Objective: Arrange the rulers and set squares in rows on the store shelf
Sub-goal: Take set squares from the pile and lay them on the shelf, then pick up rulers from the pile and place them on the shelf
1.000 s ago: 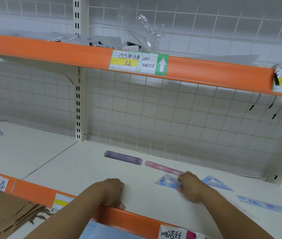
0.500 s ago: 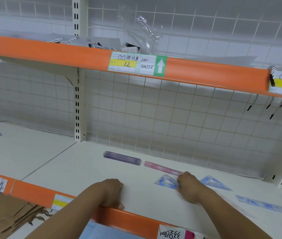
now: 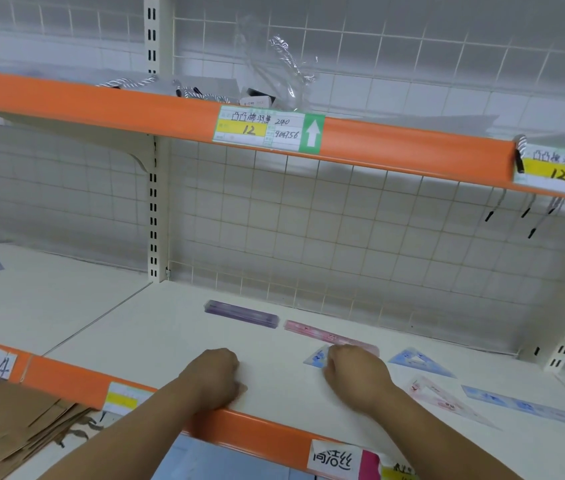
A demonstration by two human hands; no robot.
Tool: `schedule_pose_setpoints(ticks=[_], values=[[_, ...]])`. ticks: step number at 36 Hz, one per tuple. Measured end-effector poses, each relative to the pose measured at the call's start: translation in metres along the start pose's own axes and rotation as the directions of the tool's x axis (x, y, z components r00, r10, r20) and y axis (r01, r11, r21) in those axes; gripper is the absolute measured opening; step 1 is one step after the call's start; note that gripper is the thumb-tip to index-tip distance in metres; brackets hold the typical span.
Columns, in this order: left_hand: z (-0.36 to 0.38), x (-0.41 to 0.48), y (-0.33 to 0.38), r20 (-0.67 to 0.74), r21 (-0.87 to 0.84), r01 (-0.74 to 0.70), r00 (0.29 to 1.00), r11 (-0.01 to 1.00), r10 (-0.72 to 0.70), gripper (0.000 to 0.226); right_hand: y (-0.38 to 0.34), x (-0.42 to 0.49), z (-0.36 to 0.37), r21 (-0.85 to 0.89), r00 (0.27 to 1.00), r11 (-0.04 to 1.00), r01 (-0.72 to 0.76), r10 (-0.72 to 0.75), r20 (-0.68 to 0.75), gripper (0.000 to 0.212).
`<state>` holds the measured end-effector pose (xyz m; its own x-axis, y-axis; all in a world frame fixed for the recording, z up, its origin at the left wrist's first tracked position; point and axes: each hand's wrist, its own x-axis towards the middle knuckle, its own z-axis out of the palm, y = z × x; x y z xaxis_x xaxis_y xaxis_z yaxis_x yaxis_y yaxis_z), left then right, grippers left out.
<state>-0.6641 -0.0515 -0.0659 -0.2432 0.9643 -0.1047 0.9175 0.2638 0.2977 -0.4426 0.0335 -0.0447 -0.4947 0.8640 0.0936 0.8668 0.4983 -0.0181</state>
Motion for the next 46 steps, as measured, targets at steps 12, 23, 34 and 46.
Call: schedule_pose_setpoints(ticks=[12,23,34,46], values=[[-0.013,-0.016,-0.002,-0.211,0.015,0.094,0.973,0.995,-0.089,0.017,-0.031,-0.011,-0.011,0.016,0.988,0.989,0.146,-0.146,0.056,0.014],[-0.032,-0.038,-0.019,-0.259,-0.004,0.197,0.947,0.98,-0.191,0.024,-0.057,-0.002,-0.012,-0.003,0.968,0.97,0.243,-0.242,0.066,0.016],[-0.052,-0.075,-0.067,-0.28,-0.014,0.246,0.93,0.969,-0.24,0.026,-0.122,0.007,-0.017,0.037,0.933,0.933,0.359,-0.36,0.029,0.017],[-0.112,-0.139,-0.196,-0.314,-0.028,0.292,0.905,0.956,-0.286,0.03,-0.289,0.016,-0.024,0.085,0.899,0.896,0.437,-0.438,-0.004,0.024]])
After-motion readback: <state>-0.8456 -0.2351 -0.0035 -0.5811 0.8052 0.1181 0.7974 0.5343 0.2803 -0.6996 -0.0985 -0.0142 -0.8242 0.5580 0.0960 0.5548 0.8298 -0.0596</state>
